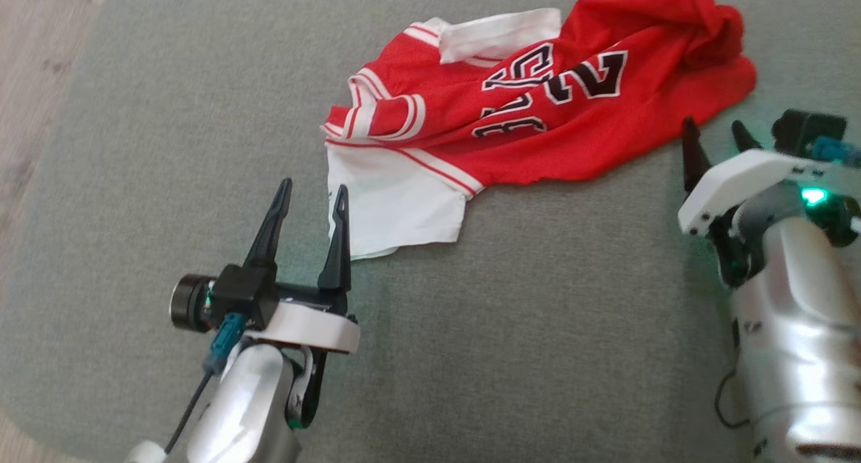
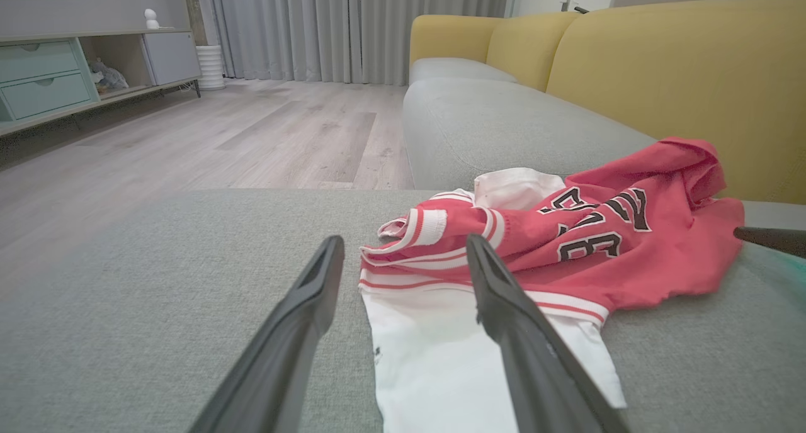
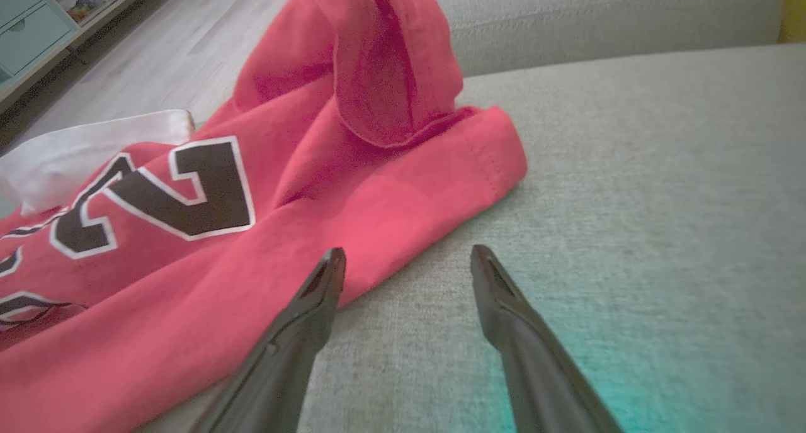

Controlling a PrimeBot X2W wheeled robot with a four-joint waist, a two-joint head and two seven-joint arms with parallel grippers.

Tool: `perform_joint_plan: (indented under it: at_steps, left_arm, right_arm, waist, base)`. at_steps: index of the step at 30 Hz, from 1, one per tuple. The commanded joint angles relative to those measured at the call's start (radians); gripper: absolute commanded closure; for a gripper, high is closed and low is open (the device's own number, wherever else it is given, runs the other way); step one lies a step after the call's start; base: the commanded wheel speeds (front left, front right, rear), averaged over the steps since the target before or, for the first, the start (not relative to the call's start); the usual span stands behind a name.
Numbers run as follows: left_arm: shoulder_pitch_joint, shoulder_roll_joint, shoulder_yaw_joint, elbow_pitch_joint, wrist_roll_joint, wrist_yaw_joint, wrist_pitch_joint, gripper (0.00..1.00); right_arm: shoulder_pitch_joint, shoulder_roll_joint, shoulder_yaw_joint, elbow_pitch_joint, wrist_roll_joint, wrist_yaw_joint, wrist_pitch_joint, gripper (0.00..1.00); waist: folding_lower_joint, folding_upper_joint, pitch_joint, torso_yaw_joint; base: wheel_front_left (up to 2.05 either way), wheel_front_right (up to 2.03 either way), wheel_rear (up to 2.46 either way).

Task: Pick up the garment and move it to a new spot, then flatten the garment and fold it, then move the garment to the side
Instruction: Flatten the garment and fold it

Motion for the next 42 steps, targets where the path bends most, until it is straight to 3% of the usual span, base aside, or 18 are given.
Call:
perform_joint_plan:
  at_steps: [1,7,8,9,14,17,22,30,35,42]
  left_arm:
    - [-0.045,0.005,0.021,-0.032,-0.010,0.004,-0.009,0.00]
    - [-0.062,0.005,-0.009,-0.037,-0.029,0.021,-0.009,0.00]
    - [-0.065,0.004,-0.011,-0.035,-0.031,0.023,-0.009,0.00]
    - [-0.068,0.004,-0.012,-0.033,-0.032,0.024,-0.009,0.00]
    - [-0.062,0.004,-0.004,-0.020,-0.027,0.031,-0.009,0.00]
    - [-0.039,0.013,0.018,-0.013,-0.018,0.030,-0.009,0.00]
    - [0.004,0.033,0.040,-0.007,-0.009,0.026,-0.009,0.00]
    - [0.044,0.037,0.040,-0.010,-0.003,0.027,-0.009,0.00]
    - [0.052,0.036,0.036,-0.012,-0.005,0.026,-0.009,0.00]
    - [0.040,0.033,0.027,-0.017,-0.005,0.022,-0.009,0.00]
  right_arm:
    - [-0.053,0.004,0.001,0.002,-0.009,-0.001,-0.003,0.00]
    - [-0.154,0.004,-0.035,0.180,-0.002,-0.001,-0.035,0.00]
    - [-0.166,0.004,-0.030,0.206,0.003,-0.001,-0.046,0.66]
    - [-0.177,0.004,-0.025,0.226,0.003,-0.001,-0.063,1.00]
    - [-0.187,0.004,0.001,0.286,-0.037,-0.001,-0.185,1.00]
    - [-0.162,0.004,0.028,0.309,0.006,-0.001,-0.303,1.00]
    - [-0.098,0.004,0.108,0.285,0.087,-0.001,-0.360,1.00]
    - [0.034,0.005,0.136,0.120,0.087,-0.001,-0.368,1.00]
    - [0.093,0.005,0.087,0.024,0.033,-0.001,-0.352,1.00]
    - [0.139,0.005,0.074,-0.140,-0.050,-0.001,-0.204,1.00]
  waist:
    - [-0.0002,0.0000,0.021,0.017]
    - [-0.0002,0.0000,0.040,0.030]
    - [-0.0002,0.0000,0.041,0.029]
    - [-0.0002,0.0000,0.041,0.028]
    - [-0.0002,0.0000,0.013,-0.004]
    - [-0.0002,0.0000,-0.039,-0.063]
    - [-0.0002,0.0000,-0.113,-0.159]
    - [-0.0002,0.0000,-0.189,-0.235]
    - [-0.0002,0.0000,-0.198,-0.231]
    - [-0.0002,0.0000,-0.166,-0.183]
  base:
    - [0.00,0.00,0.00]
    - [0.00,0.00,0.00]
    - [0.00,0.00,0.00]
    - [0.00,0.00,0.00]
    - [0.00,0.00,0.00]
    - [0.00,0.00,0.00]
    - [0.00,0.00,0.00]
    - [0.00,0.00,0.00]
    - [0.00,0.00,0.00]
    - [0.00,0.00,0.00]
